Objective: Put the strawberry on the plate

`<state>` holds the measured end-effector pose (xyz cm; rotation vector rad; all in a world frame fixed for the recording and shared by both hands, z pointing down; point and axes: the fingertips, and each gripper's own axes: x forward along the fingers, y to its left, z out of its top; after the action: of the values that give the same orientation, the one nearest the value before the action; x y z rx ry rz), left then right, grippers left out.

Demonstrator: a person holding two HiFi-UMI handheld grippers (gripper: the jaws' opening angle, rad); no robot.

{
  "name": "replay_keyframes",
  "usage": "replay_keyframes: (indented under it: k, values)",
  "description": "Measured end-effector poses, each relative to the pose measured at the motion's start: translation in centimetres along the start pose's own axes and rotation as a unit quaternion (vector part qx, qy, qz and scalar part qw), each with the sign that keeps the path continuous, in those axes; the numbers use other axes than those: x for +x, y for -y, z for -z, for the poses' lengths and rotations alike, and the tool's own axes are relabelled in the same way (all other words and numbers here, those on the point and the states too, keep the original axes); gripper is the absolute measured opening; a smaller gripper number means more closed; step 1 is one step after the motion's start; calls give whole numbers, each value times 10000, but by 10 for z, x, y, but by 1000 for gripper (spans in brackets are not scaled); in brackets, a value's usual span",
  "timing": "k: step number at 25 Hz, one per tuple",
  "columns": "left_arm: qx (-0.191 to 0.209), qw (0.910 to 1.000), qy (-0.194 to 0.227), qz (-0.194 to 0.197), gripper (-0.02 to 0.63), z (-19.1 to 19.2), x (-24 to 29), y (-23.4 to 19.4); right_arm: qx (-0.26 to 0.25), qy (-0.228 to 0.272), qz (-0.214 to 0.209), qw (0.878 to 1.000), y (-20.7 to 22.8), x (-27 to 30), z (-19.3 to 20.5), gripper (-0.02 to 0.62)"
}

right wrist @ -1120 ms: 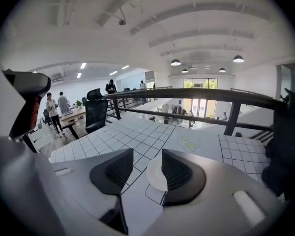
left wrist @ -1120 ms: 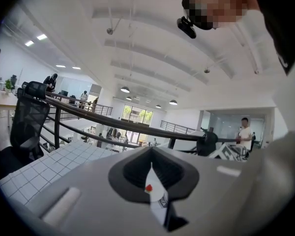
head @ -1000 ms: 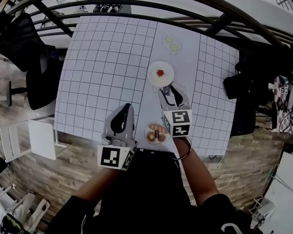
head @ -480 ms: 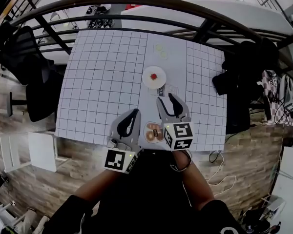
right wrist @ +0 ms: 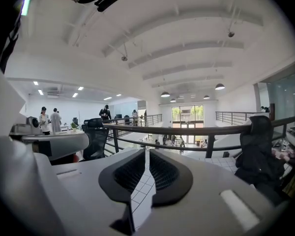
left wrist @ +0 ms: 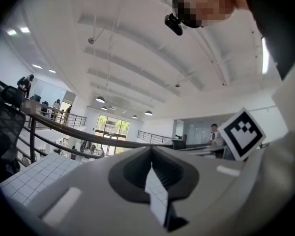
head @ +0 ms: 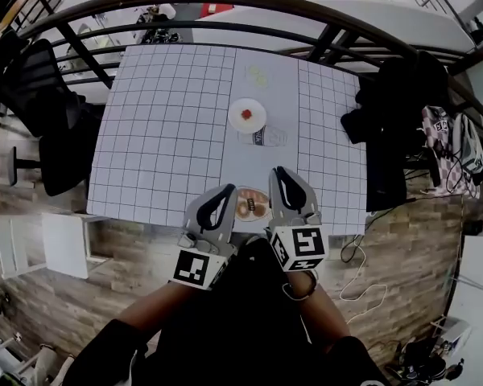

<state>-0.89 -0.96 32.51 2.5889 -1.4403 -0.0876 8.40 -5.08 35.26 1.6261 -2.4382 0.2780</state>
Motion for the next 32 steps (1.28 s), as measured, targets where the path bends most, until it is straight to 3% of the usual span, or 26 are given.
replay_keyframes:
  k: [4,8,15,32]
  values:
    - [38,9998,-23,-186,9,-15,-8,28,9,195,-42,9998,1,-34,-23,-2]
    - [-13,9992,35,-400,9,12,-26,52,-93,336,-124,9993,-10,-73,0,-2]
    - [12,9986,9,-524,9,28,-55,108,-259,321,-374,9984,-23,-130,21,-3]
    - [163,9974,175,-678,9,33,-90,158,-376,413,-453,9974,-21,-203,37,-3]
